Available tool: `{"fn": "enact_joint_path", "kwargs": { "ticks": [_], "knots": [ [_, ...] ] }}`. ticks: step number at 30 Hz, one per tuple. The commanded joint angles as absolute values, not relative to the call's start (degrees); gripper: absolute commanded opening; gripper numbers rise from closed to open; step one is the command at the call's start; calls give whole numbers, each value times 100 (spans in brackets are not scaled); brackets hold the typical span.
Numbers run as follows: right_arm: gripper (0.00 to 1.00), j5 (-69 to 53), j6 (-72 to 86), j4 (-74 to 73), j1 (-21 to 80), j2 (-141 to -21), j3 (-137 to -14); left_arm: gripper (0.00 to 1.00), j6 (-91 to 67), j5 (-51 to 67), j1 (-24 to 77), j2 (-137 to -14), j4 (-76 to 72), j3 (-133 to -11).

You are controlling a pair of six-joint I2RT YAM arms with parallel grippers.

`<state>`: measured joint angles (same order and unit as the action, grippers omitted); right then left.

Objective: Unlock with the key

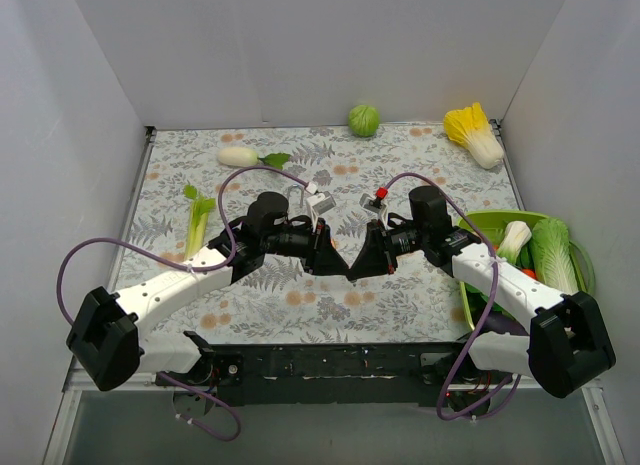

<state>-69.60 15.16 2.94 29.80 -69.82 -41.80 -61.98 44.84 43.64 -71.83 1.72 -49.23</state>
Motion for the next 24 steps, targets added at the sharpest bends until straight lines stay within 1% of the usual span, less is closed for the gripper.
{"fn": "enact_joint_path", "kwargs": {
  "ticks": [1,10,15,24],
  "knots": [
    [1,-7119,1468,334,2988,-6979,-4368,22,-6135,4448,4377,-6865,193,-4913],
    [1,-7119,1485,334,2988,-6943,-4377,20,-6143,4412,4377,-6776,158,-4852],
    [1,-7119,1494,325,2988,-6917,-4368,24,-6117,4421,4377,-6785,211,-4773],
    [1,-7119,1512,316,2988,-6882,-4394,24,-6108,4412,4377,-6803,229,-4755]
  ]
}}
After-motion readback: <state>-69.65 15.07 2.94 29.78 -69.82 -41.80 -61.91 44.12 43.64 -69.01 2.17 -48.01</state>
